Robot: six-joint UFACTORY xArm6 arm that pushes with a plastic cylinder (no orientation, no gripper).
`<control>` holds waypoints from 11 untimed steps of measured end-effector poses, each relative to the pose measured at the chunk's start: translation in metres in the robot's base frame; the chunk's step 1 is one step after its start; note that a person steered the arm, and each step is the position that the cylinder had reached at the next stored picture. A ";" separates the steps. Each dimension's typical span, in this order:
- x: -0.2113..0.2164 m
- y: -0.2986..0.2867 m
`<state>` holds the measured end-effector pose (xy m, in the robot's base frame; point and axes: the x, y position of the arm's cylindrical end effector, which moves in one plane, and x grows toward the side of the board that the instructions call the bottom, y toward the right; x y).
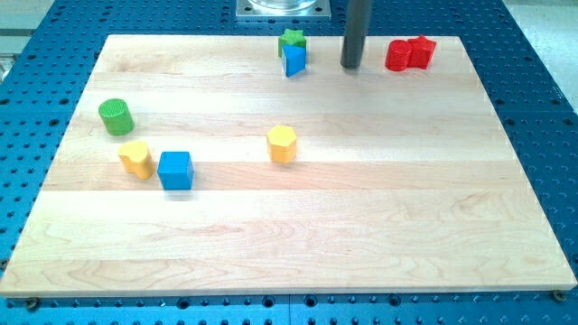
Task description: Move the hexagon to the bottom right
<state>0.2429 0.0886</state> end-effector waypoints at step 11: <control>0.310 0.129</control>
<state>0.5532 0.2176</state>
